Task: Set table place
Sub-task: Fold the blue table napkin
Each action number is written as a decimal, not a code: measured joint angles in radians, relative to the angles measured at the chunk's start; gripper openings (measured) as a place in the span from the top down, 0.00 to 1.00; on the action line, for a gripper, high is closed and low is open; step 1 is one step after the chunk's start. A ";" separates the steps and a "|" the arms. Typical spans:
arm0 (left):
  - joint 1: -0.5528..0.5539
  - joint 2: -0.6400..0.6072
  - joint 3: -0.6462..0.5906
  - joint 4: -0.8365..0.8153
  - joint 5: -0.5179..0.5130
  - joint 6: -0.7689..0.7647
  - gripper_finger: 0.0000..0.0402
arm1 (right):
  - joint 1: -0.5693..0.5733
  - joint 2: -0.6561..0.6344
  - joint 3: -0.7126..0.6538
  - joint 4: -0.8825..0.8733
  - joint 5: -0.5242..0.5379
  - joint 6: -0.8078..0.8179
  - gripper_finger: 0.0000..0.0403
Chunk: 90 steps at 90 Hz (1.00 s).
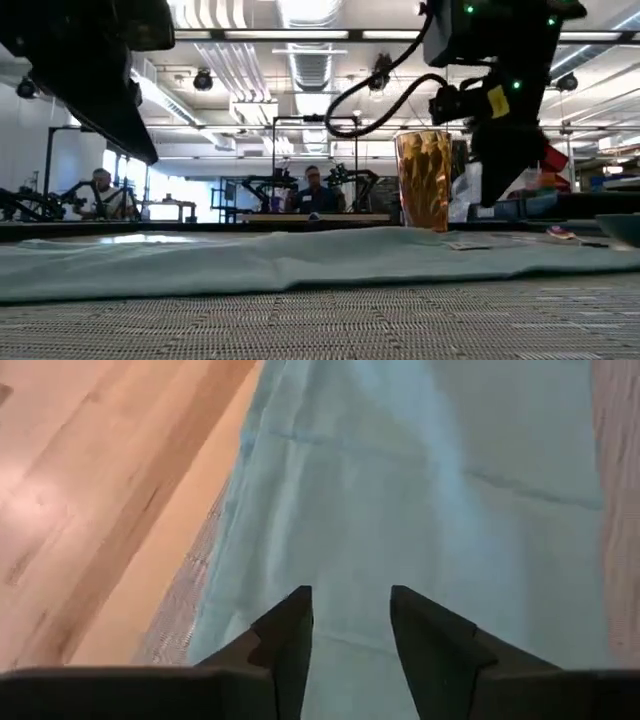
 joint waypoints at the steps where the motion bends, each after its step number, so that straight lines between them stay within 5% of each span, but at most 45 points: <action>1: 0.000 -0.003 0.000 -0.001 0.002 -0.001 0.70 | 0.000 -0.003 0.005 -0.002 -0.011 -0.006 0.52; 26: 0.036 -0.018 0.000 0.034 -0.092 0.027 0.70 | 0.073 -0.029 -0.017 0.385 -0.198 -0.148 0.41; 43: 0.167 0.065 0.000 0.257 0.016 0.236 0.68 | 0.126 0.043 -0.083 0.625 -0.217 -0.112 0.41; 73: 0.374 0.274 0.000 0.548 0.240 0.502 0.71 | 0.168 0.124 -0.086 0.647 -0.214 -0.051 0.49; 90: 0.424 0.366 0.000 0.558 0.246 0.530 0.72 | 0.168 0.126 -0.086 0.648 -0.214 -0.049 0.52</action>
